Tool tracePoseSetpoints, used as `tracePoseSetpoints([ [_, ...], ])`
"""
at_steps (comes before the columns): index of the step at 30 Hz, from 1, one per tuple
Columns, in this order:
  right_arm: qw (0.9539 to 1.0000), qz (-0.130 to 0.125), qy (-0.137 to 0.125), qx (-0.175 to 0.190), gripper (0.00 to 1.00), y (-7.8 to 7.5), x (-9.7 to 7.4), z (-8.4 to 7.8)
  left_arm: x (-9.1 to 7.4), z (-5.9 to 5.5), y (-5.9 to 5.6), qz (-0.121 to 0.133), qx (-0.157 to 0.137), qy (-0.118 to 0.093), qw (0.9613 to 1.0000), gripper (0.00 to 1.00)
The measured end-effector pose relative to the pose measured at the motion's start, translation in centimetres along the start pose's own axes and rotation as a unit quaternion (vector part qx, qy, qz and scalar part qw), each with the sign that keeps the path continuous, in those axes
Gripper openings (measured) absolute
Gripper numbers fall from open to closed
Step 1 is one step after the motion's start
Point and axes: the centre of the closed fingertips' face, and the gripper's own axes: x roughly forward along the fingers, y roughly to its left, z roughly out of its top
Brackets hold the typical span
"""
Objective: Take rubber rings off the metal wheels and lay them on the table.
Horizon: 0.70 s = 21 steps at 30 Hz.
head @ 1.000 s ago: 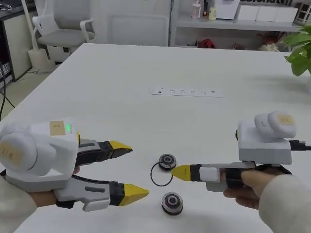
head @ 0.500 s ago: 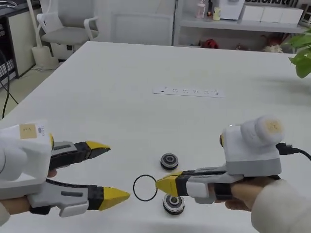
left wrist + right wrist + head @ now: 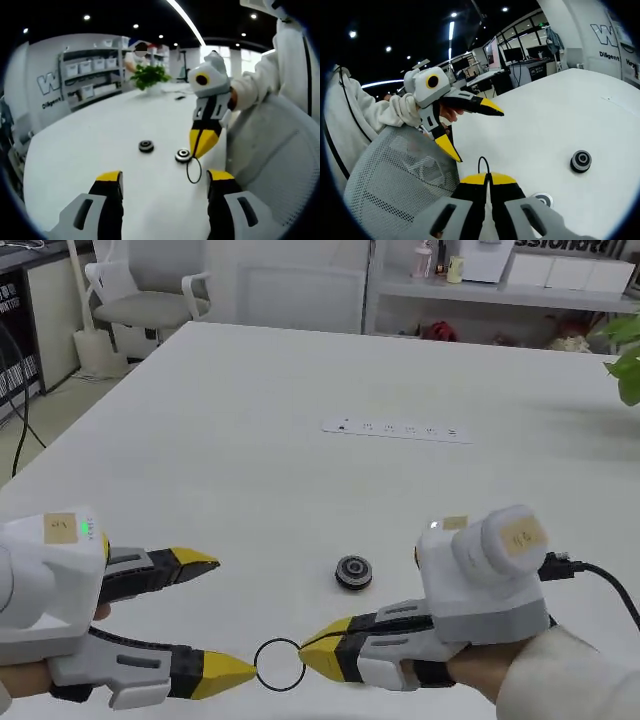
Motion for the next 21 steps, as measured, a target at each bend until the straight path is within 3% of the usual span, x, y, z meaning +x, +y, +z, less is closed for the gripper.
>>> tracePoseSetpoints([
  [7, 0.9997, -0.023, 0.007, -0.009, 0.00, -0.8, 0.3, -0.4, 0.4, -1.0, -0.8, -0.020, 0.005, 0.023, 0.9995, 0.69],
  [15, 0.9984, -0.052, 0.020, -0.010, 0.00, -2.0, 0.6, -1.3, 0.7, -2.0, -0.8, -0.030, 0.006, 0.036, 0.9989, 0.69],
  [21, 0.9972, -0.068, 0.029, 0.012, 0.00, -3.0, 0.9, -2.2, 0.9, -2.8, -1.1, -0.038, 0.005, 0.049, 0.9980, 0.68],
])
